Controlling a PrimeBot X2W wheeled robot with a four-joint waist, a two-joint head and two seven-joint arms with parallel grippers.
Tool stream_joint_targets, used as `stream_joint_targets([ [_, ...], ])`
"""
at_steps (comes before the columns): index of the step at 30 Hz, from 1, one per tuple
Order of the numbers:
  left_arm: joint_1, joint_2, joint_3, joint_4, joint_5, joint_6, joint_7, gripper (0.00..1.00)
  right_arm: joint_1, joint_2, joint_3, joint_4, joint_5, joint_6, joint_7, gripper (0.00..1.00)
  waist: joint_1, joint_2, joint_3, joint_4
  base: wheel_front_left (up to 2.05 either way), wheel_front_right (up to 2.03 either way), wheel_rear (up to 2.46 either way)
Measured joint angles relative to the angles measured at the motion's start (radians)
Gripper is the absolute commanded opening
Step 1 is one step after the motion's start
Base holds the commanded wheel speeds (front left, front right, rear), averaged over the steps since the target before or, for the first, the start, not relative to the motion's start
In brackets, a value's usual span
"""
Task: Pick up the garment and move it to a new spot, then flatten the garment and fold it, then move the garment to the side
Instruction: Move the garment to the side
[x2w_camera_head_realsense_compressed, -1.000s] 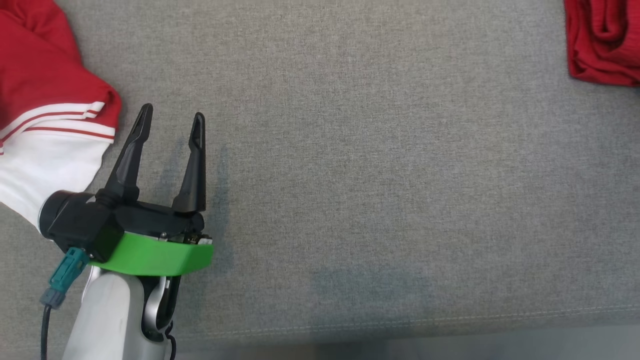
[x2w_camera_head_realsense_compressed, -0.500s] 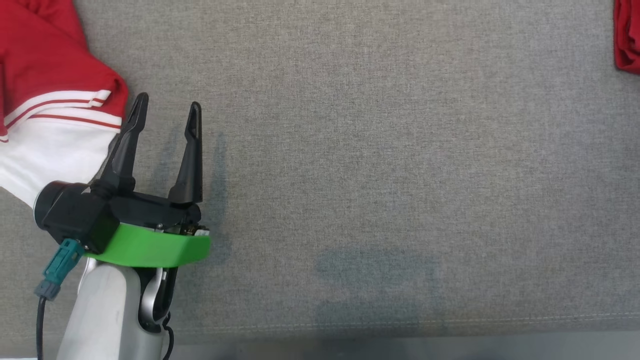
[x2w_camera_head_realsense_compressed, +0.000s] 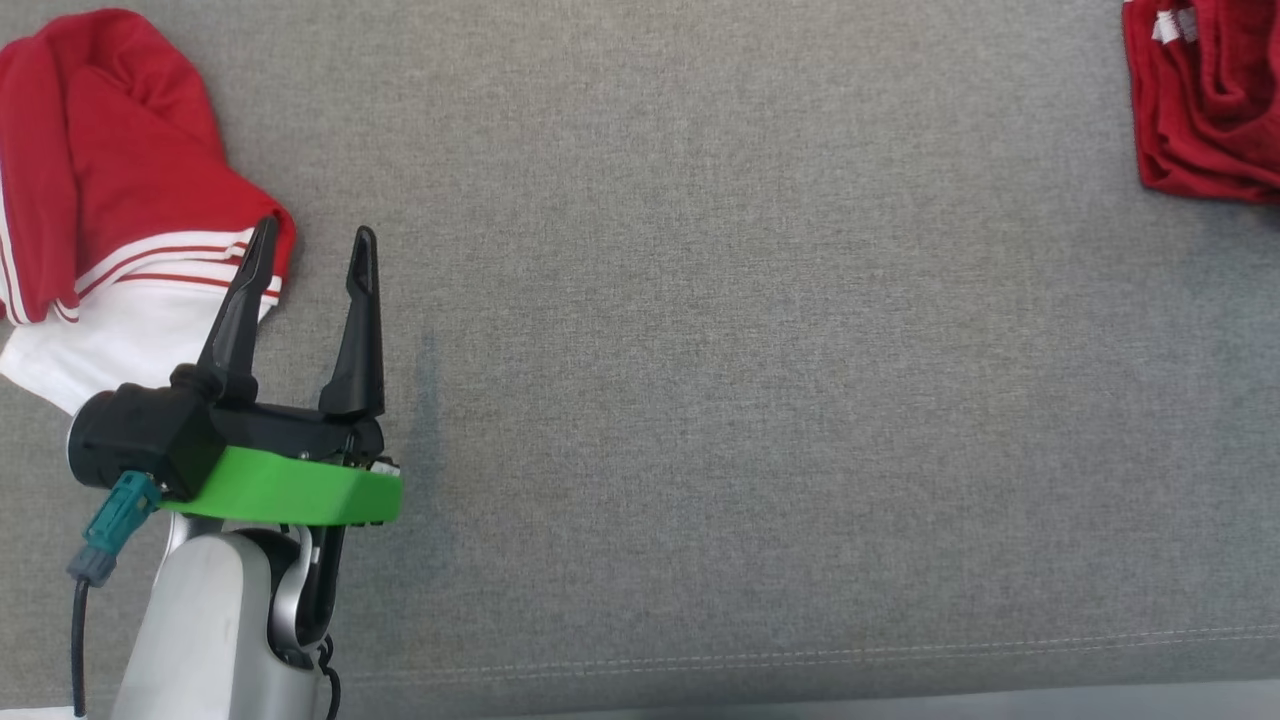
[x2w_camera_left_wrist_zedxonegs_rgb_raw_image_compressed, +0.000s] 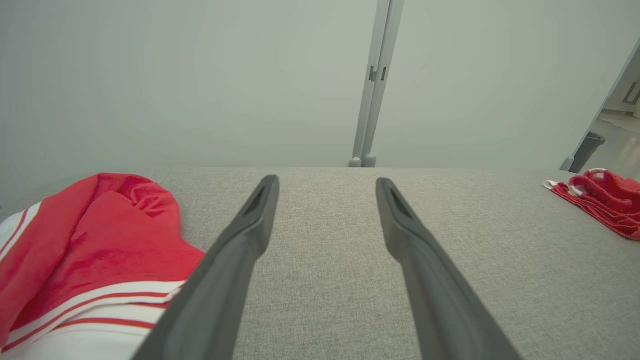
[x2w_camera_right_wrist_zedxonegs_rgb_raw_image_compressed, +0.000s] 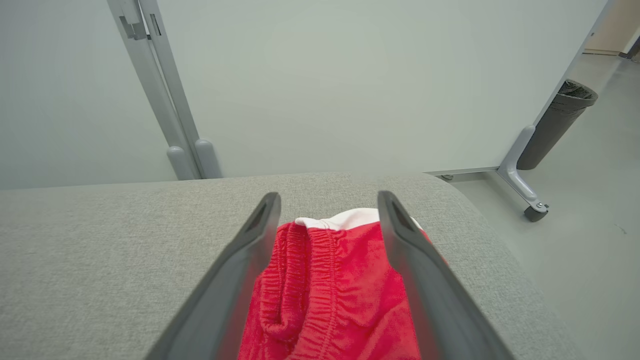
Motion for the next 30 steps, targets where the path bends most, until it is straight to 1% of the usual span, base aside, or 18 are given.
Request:
stream_joint_targets([
  [4, 0.017, -0.001, 0.010, 0.024, -0.006, 0.000, 0.000, 1.00, 0.021, 0.027, 0.019, -0.039, -0.014, 0.024, -0.007, 1.00, 0.0000, 0.0000, -0.051, -0.016, 0.00, 0.00, 0.00],
  [7, 0.035, -0.001, 0.023, 0.044, -0.009, 0.000, 0.000, 1.00, 0.049, 0.043, 0.025, -0.068, -0.025, 0.035, -0.007, 1.00, 0.0000, 0.0000, -0.090, -0.030, 0.00, 0.00, 0.00],
  [11, 0.063, -0.001, 0.030, 0.071, -0.012, 0.000, 0.000, 1.00, 0.090, 0.063, 0.018, -0.147, -0.045, 0.036, -0.007, 1.00, 0.0000, 0.0000, -0.144, -0.048, 0.00, 0.00, 0.00],
  [14, 0.081, -0.001, 0.034, 0.088, -0.013, 0.000, 0.000, 1.00, 0.128, 0.083, 0.010, -0.211, -0.051, 0.044, -0.007, 1.00, 0.0000, 0.0000, -0.185, -0.061, 0.00, 0.00, 0.00],
  [18, 0.118, -0.002, 0.041, 0.102, -0.021, 0.000, 0.000, 1.00, 0.217, 0.104, -0.004, -0.270, -0.056, 0.044, -0.007, 1.00, 0.0000, 0.0000, -0.239, -0.077, 0.00, 0.00, 0.00],
  [22, 0.140, -0.002, 0.049, 0.106, -0.021, 0.003, 0.000, 1.00, 0.301, 0.112, -0.029, -0.336, -0.059, 0.042, -0.007, 1.00, 0.0000, 0.0000, -0.286, -0.091, 0.00, 0.00, 0.00],
  [25, 0.154, -0.002, 0.057, 0.106, -0.021, 0.006, 0.000, 1.00, 0.363, 0.128, -0.060, -0.391, -0.059, 0.026, -0.007, 1.00, 0.0000, 0.0000, -0.314, -0.099, 0.00, 0.00, 0.00],
  [30, 0.178, -0.002, 0.071, 0.105, -0.022, 0.016, 0.000, 1.00, 0.473, 0.182, -0.101, -0.484, -0.058, 0.000, -0.007, 1.00, 0.0000, 0.0000, -0.346, -0.112, 0.00, 0.00, 0.00],
])
